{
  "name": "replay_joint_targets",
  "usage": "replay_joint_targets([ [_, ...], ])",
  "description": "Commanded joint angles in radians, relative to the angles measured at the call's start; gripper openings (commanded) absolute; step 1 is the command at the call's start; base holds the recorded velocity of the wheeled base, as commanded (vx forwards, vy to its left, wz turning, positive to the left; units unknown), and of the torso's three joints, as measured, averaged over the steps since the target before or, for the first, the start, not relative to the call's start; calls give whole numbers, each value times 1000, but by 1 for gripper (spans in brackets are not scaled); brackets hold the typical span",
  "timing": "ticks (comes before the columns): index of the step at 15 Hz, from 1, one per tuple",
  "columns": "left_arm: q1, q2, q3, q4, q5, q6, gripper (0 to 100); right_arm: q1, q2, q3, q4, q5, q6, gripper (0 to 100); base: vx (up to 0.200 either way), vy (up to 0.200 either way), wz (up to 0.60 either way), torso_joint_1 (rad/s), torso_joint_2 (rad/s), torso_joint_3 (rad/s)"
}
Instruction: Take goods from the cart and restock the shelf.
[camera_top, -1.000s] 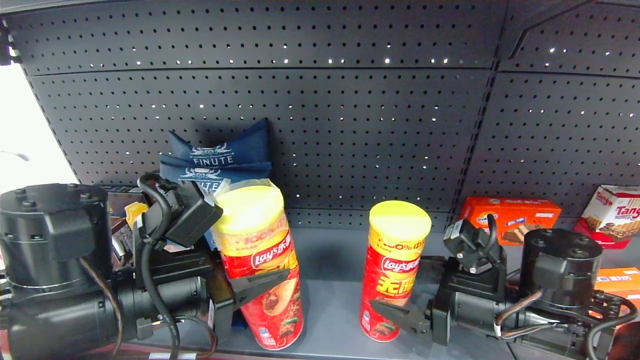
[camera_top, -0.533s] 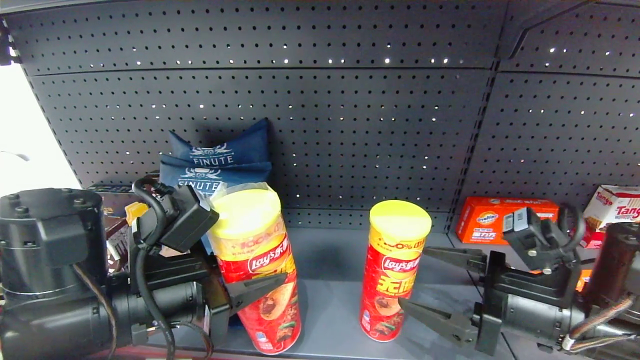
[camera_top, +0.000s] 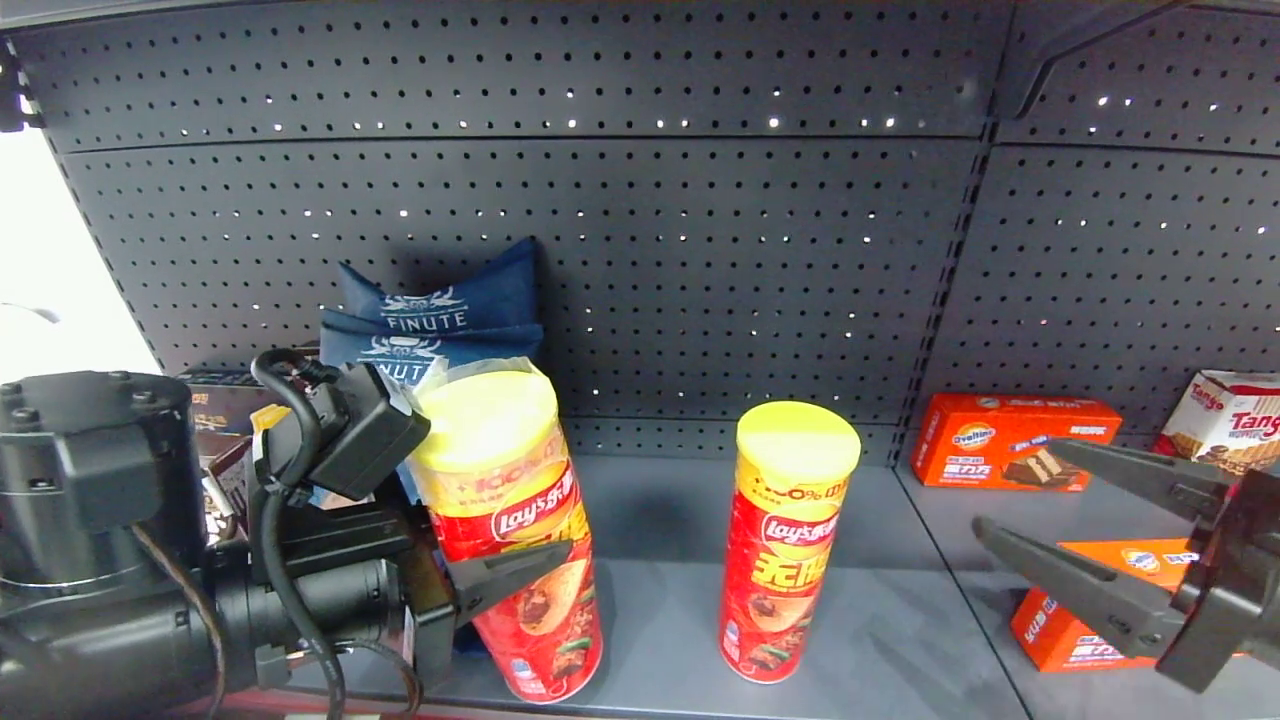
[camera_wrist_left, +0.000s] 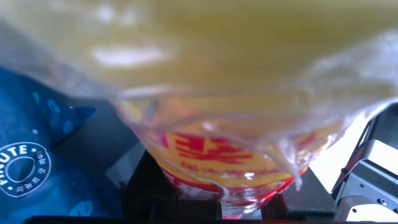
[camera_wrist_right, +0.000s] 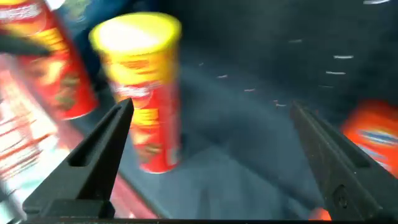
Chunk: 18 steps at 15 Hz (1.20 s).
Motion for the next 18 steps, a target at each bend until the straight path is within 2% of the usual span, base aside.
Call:
replay_joint_targets([
  [1, 0, -9, 4, 0, 0, 1, 0, -75, -92, 10, 13, -14, 0, 100, 0, 0, 0, 0, 0, 0],
  [3, -1, -15, 1, 0, 0, 1, 0, -166, -164, 40, 19, -34, -11, 100, 0, 0, 0, 0, 0, 0],
  [4, 0, -15, -2, 0, 0, 1, 0, -176, -175, 47, 24, -42, -17, 100, 0, 0, 0, 0, 0, 0],
  [5, 0, -15, -10, 0, 0, 1, 0, -205, -253, 96, 48, -108, -32, 100, 0, 0, 0, 0, 0, 0],
  [6, 0, -15, -10, -1, -2, 1, 0, -256, -310, 143, 54, -128, -32, 100, 0, 0, 0, 0, 0, 0],
  [7, -1, -15, -7, -4, -5, 1, 0, -330, -372, 195, 56, -126, -31, 100, 0, 0, 0, 0, 0, 0],
  [10, -3, -15, -12, -9, -6, 2, 0, -457, -546, 304, 93, -147, -29, 100, 0, 0, 0, 0, 0, 0],
  [12, -9, -10, -16, -9, -8, 2, 0, -552, -664, 341, 183, -167, -31, 100, 0, 0, 0, 0, 0, 0],
  [14, -10, -6, -18, -9, -8, 4, 0, -649, -838, 369, 349, -164, -31, 100, 0, 0, 0, 0, 0, 0],
  [16, -10, -10, -19, -9, -8, 2, 0, -672, -984, 373, 542, -169, -22, 100, 0, 0, 0, 0, 0, 0],
  [18, -7, -10, -27, -7, -10, 4, 0, -670, -976, 403, 528, -131, -29, 100, 0, 0, 0, 0, 0, 0],
])
